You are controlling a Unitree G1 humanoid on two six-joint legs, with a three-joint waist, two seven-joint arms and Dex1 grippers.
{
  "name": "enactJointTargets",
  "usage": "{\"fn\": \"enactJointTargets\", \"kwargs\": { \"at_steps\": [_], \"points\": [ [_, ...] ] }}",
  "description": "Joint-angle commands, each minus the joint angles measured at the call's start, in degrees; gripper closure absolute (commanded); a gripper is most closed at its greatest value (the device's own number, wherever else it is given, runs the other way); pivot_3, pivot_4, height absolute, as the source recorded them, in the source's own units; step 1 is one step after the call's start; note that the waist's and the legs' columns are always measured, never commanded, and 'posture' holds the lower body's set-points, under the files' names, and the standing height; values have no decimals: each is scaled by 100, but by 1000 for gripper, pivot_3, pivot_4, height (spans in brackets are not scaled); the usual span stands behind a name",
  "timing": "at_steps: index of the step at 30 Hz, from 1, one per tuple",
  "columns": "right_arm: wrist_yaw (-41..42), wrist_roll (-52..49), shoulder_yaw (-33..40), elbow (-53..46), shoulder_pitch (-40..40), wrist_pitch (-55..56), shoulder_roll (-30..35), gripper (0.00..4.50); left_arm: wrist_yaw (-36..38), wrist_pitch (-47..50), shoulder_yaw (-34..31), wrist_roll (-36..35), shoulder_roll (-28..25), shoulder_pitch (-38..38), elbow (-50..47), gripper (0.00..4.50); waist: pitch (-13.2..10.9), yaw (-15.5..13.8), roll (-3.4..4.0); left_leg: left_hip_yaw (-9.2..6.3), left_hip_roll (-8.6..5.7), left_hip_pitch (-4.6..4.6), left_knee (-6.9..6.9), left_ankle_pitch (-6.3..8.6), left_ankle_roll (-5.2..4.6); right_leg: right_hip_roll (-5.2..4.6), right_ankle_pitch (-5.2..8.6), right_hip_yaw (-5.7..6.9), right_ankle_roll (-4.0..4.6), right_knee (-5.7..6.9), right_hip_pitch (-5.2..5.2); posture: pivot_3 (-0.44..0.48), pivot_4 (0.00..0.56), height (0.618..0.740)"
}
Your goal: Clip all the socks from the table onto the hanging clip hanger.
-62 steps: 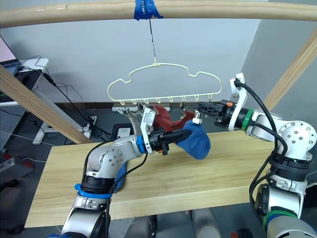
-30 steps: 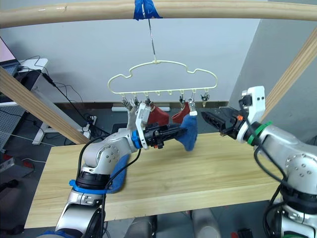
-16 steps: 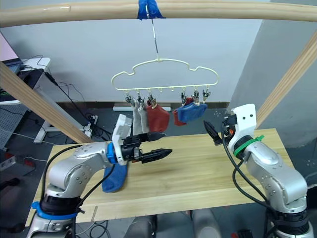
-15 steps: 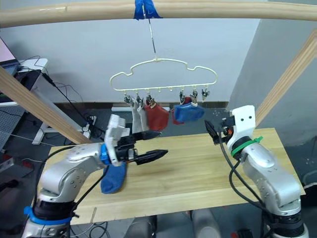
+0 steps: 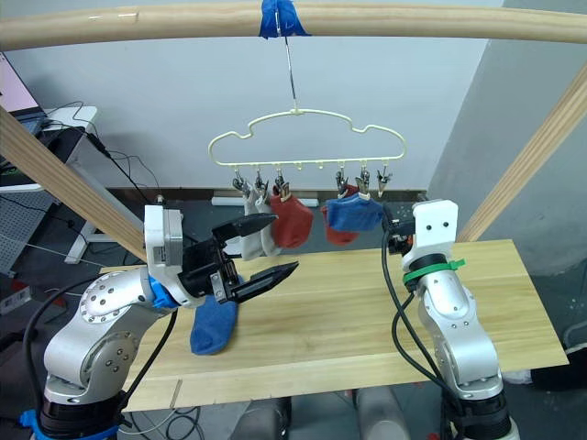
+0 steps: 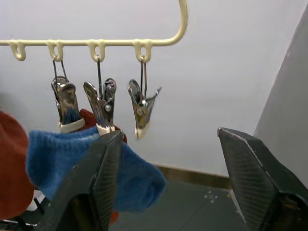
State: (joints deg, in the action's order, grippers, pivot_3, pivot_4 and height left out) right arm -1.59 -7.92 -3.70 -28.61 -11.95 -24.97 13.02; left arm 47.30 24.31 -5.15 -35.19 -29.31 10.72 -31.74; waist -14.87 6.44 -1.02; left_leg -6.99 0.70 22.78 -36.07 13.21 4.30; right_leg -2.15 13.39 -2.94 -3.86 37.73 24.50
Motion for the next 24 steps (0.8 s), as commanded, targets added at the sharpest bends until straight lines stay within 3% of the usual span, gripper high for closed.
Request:
{"fn": "enactJointTargets", "kwargs": {
  "at_steps": [1,6,8,24],
  "points": [
    [99,117,-21,-48,-117,237,-102,1205,-58,-185,33,-71,11,-53,-381,0,1,-18,-1,0,0,0,0,0,0,0,0,0,0,0,0,-96,174,740],
    [214,225,-89,191,-250,373,-254,1205,-164,-338,157,-11,133,-42,-372,0,2,-37,-3,1,0,-1,-1,0,0,0,-3,-1,5,2,-1,-89,182,740],
    [249,288,-108,276,-288,411,-312,1695,-137,-383,163,21,98,-74,-365,0,2,-41,-3,0,0,-3,-1,0,0,0,-2,0,4,6,-1,-82,182,740],
    [-60,716,86,936,-753,613,-836,1695,-279,-405,109,-42,-11,-69,-348,0,3,-142,-3,0,0,-9,-3,0,0,0,-17,-1,29,14,-3,-62,179,740]
  ]
}}
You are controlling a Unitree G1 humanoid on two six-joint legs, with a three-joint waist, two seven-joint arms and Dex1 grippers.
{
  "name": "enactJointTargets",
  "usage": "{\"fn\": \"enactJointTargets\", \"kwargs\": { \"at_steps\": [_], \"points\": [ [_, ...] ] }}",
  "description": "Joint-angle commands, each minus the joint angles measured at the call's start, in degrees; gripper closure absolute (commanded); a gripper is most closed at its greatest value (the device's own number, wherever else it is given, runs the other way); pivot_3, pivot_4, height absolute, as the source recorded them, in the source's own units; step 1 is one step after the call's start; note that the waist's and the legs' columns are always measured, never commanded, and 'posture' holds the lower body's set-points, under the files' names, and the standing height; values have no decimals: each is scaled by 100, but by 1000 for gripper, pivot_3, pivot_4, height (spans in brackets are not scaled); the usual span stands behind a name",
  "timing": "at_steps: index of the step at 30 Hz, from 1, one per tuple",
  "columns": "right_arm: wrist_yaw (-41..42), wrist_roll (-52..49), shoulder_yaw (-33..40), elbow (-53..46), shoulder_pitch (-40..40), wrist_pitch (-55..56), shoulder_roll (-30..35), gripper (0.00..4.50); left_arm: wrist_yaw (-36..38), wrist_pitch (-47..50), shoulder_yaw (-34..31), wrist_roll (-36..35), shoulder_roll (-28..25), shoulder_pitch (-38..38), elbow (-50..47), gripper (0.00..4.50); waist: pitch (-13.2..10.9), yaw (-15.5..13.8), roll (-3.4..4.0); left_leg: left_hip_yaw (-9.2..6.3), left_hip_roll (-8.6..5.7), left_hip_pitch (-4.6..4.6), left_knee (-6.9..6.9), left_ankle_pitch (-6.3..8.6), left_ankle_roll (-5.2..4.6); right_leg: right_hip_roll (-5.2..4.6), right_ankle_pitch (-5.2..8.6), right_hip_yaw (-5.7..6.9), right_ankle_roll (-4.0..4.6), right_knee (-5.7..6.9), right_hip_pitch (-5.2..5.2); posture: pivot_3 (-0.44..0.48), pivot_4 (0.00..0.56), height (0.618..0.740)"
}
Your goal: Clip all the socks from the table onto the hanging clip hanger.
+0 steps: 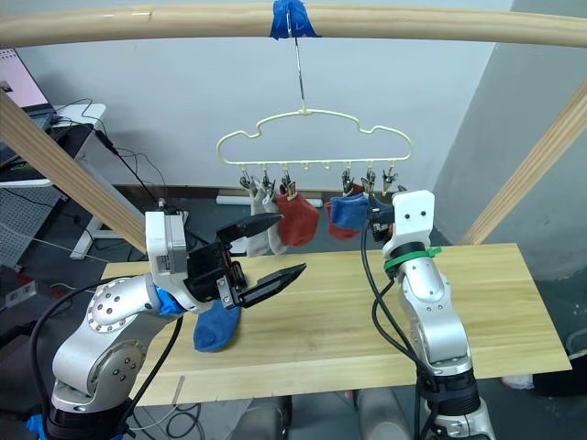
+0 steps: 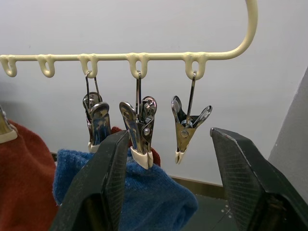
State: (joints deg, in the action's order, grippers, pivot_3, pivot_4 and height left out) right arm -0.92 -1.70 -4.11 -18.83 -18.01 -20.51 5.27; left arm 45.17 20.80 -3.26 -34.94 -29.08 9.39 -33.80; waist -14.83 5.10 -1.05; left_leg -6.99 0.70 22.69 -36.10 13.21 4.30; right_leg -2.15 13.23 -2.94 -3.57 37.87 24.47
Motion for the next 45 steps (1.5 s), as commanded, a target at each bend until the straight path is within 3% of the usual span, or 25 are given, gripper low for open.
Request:
{"fn": "enactJointTargets", "kwargs": {
  "at_steps": [1,24,28,32,45],
  "points": [
    [-139,125,136,-2,-183,197,-75,1695,-74,-51,-71,-67,-40,65,-149,0,0,-12,0,0,0,0,0,0,0,0,0,0,0,0,0,-62,180,740],
    [-346,444,268,652,-579,469,-275,1695,-247,-26,42,-12,-100,155,-176,0,1,-18,-1,-1,0,-7,-1,0,0,0,-1,1,3,6,-6,-45,189,740],
    [-352,465,282,685,-589,478,-287,2591,-268,-12,59,-23,-105,161,-187,0,1,-18,-1,-1,0,-8,-1,0,0,0,-1,1,3,7,-6,-45,190,740],
    [-347,498,291,676,-582,480,-291,4036,-275,-1,67,-31,-112,154,-202,0,1,-18,-1,-1,0,-8,-1,0,0,0,-1,1,3,7,-6,-50,190,740],
    [-339,573,296,684,-619,473,-304,4036,-279,-30,125,-10,-120,209,-142,0,1,-16,-1,-1,0,-8,-1,0,0,0,-1,1,4,7,-6,-54,190,740]
  ]
}}
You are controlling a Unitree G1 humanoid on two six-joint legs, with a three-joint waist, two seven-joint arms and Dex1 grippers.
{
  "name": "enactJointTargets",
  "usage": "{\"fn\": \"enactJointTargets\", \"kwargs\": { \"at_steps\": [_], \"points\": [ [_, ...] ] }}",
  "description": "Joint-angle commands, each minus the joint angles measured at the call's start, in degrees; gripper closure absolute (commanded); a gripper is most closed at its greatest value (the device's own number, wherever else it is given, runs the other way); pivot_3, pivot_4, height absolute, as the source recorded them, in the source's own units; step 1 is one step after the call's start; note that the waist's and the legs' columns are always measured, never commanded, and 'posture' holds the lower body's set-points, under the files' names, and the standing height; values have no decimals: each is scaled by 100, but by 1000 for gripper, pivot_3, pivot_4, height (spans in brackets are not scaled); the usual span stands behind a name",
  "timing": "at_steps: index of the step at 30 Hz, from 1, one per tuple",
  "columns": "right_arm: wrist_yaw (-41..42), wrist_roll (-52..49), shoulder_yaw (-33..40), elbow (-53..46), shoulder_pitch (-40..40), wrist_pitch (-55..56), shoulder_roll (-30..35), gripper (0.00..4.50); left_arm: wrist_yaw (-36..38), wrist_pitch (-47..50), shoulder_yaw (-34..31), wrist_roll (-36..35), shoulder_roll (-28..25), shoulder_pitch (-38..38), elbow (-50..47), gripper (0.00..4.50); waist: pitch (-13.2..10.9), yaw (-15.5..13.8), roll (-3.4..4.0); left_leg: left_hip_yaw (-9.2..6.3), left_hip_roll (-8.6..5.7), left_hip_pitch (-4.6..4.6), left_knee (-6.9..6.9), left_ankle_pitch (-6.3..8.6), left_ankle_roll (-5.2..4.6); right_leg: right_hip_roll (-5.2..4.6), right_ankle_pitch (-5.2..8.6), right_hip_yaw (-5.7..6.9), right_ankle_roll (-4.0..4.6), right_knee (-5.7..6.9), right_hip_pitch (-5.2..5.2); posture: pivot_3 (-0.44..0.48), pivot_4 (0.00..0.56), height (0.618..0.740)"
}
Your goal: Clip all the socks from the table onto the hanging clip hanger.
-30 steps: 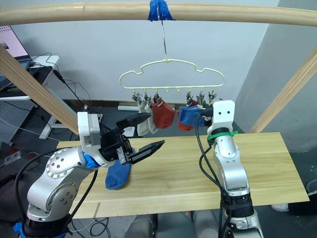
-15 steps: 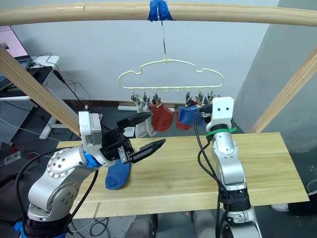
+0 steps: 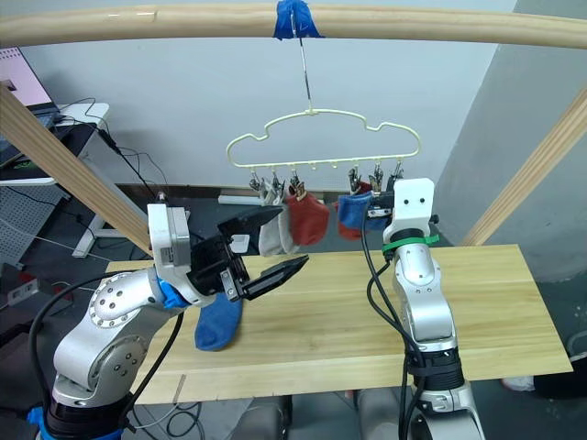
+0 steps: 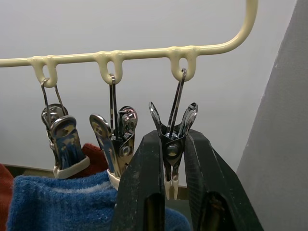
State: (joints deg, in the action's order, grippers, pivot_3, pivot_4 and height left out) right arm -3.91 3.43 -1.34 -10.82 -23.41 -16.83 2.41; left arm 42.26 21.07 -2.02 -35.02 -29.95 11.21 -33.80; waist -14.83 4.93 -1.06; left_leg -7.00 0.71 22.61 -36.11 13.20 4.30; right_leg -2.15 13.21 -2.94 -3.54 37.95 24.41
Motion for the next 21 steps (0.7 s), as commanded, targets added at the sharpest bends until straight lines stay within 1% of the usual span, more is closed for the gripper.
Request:
{"fn": "enactJointTargets", "kwargs": {
  "at_steps": [1,3,6,9,21],
  "points": [
    [-44,66,20,-118,-77,96,-17,4036,13,-58,3,-1,-35,26,-142,0,0,0,0,0,0,0,0,0,0,0,0,0,0,0,0,-54,190,740],
    [-52,78,24,-119,-79,98,-13,4036,11,-57,6,1,-36,31,-138,0,0,0,0,0,0,0,0,0,0,0,0,0,0,0,0,-54,190,740],
    [-41,115,7,-93,-108,143,16,3247,12,-60,19,16,-39,27,-136,0,0,0,0,0,0,0,0,0,0,0,0,0,0,0,0,-53,189,740],
    [-60,122,20,-76,-138,153,4,2268,22,-64,30,20,-38,19,-135,0,0,0,0,0,0,0,0,0,0,0,0,0,0,0,0,-55,188,740],
    [-33,101,8,4,-236,180,-71,2268,122,-158,88,100,-41,7,-80,0,0,0,0,0,0,0,0,0,0,0,0,0,0,0,0,-52,182,740]
  ]
}}
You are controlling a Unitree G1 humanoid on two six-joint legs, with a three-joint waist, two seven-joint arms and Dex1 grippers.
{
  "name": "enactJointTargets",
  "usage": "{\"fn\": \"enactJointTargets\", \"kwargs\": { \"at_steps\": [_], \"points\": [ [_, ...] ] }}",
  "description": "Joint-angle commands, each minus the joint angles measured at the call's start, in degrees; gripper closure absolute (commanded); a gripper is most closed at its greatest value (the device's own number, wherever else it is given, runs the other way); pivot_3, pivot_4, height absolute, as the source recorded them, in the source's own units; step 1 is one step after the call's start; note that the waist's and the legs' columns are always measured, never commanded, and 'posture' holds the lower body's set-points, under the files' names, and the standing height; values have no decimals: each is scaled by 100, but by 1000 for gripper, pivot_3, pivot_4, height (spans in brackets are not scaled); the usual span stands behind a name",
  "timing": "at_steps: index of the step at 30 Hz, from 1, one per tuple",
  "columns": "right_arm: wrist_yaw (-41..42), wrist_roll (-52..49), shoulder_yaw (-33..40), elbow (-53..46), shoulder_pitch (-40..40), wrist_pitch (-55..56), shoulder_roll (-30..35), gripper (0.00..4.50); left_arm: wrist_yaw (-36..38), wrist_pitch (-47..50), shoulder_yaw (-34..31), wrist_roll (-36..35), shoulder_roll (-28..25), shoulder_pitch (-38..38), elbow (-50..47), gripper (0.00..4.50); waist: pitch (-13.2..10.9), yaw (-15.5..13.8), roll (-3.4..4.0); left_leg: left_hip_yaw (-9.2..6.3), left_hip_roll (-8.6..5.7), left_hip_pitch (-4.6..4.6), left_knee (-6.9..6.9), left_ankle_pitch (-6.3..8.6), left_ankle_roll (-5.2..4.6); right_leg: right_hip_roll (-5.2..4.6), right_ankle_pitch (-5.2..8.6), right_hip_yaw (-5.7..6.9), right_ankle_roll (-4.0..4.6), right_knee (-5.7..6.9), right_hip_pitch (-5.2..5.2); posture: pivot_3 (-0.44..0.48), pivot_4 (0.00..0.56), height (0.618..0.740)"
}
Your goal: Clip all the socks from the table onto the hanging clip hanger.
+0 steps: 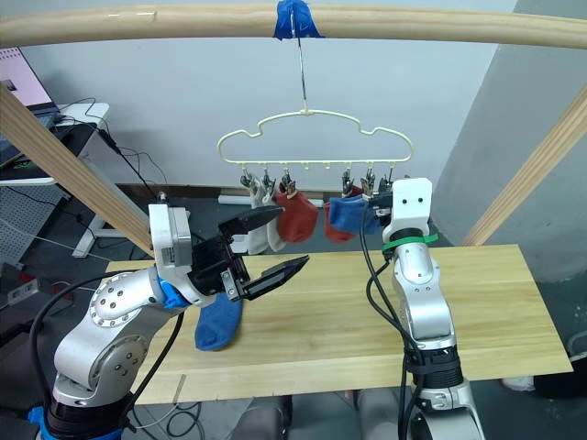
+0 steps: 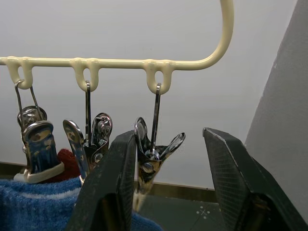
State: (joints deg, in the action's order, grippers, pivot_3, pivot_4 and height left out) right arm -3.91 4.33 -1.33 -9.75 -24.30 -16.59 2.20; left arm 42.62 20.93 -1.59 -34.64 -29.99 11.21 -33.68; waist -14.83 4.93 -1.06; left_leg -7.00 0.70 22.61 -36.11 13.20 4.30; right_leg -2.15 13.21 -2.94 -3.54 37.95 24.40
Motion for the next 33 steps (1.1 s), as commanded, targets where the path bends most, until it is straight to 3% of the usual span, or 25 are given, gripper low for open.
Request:
{"fn": "enactJointTargets", "kwargs": {
  "at_steps": [1,33],
  "points": [
    [-22,-2,5,-96,-153,154,-63,2268,85,-145,39,62,-34,11,-85,0,0,0,0,0,0,0,0,0,0,0,0,0,0,0,0,-52,182,740],
    [-4,-147,64,39,-282,214,-261,2268,85,-168,-11,144,-11,-27,-71,0,1,-2,0,-1,0,0,0,0,0,0,0,0,1,2,0,-38,185,740]
  ]
}}
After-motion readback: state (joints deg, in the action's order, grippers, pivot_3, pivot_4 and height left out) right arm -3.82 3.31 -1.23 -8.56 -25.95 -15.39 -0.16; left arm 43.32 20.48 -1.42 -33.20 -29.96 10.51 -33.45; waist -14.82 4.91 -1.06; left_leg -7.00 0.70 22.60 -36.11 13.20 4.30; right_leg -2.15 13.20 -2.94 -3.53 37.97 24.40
